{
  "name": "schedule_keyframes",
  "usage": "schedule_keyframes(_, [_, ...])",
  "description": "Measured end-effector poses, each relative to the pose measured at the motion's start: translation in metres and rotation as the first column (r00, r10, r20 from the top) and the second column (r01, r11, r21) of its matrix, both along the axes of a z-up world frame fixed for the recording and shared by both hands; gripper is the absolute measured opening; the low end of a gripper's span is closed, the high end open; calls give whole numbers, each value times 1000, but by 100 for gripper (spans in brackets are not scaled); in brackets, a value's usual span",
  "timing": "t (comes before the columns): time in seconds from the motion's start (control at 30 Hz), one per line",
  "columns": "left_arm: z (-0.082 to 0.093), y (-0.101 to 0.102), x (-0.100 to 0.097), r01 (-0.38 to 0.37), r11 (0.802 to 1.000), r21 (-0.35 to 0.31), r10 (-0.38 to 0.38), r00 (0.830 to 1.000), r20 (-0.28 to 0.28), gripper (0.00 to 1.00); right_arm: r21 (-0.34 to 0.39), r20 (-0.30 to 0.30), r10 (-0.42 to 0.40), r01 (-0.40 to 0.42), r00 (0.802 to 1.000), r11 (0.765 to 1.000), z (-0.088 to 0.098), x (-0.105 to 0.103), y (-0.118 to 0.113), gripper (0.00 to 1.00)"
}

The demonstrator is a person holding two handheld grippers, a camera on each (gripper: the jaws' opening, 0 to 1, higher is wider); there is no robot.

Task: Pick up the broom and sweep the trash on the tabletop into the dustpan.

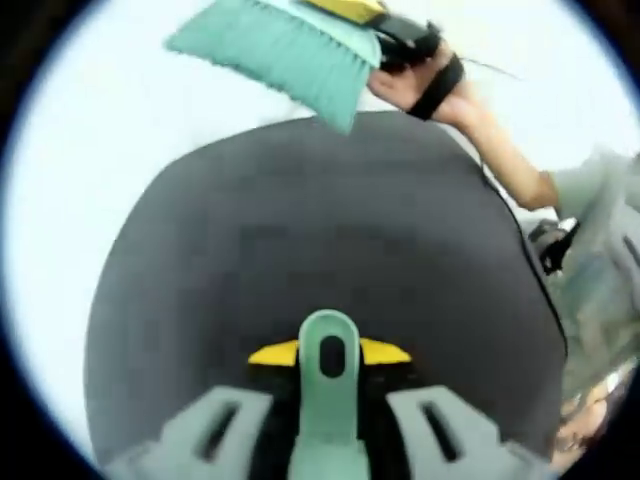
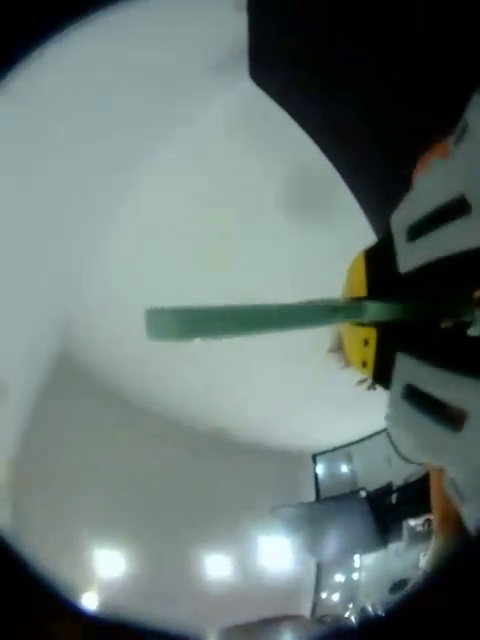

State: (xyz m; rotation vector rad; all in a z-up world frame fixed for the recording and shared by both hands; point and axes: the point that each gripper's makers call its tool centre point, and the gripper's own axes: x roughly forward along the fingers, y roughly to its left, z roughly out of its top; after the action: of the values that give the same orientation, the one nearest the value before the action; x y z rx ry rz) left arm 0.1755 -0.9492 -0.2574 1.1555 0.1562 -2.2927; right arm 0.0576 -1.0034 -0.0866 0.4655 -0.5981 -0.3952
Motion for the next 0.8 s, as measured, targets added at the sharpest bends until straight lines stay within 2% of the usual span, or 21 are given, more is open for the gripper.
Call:
schedule_keyframes(0.07, [10,-2,0,-33,999,-38,32,999,-12,21,6,3,-2,2,1000,1000,1,0,2,5])
schedule_keyframes(0.23, [38,-6,14,-154,985,-80,149,987,-66,21,-9,-19,-14,14,1000,1000,4,0,10,5])
schedule_keyframes(0.33, [55,-8,31,-267,960,-85,258,960,-105,21,-8,-16,-9,9,1000,1000,8,0,13,5])
schedule_keyframes(0.4, [66,-10,47,-354,931,-89,342,932,-122,20,-12,-24,-6,5,1000,1000,9,3,15,5])
schedule_keyframes(0.47, [77,-12,62,-448,891,-79,433,888,-155,20,-17,-26,-1,1,1000,1000,11,5,17,5])
schedule_keyframes(0.5, [85,-12,71,-506,860,-60,488,852,-191,20,-19,-26,3,-3,1000,1000,12,7,18,5])
schedule_keyframes(0.53, [91,-11,77,-533,844,-51,512,832,-213,20,-20,-25,7,-7,1000,1000,13,8,19,5])
schedule_keyframes(0.6, [100,-10,91,-601,798,-45,575,782,-241,20,-26,-26,15,-15,1000,1000,13,11,22,5])
schedule_keyframes(0.67, [106,-7,107,-647,762,-45,617,744,-255,20,-34,-31,22,-23,999,999,14,14,24,5])
schedule_keyframes(0.77, [104,2,138,-754,657,-7,730,639,-242,20,-41,-40,37,-39,999,998,14,20,27,5])
schedule_keyframes(0.8, [103,5,156,-810,587,4,787,569,-241,20,-42,-41,41,-43,998,998,14,22,28,5])
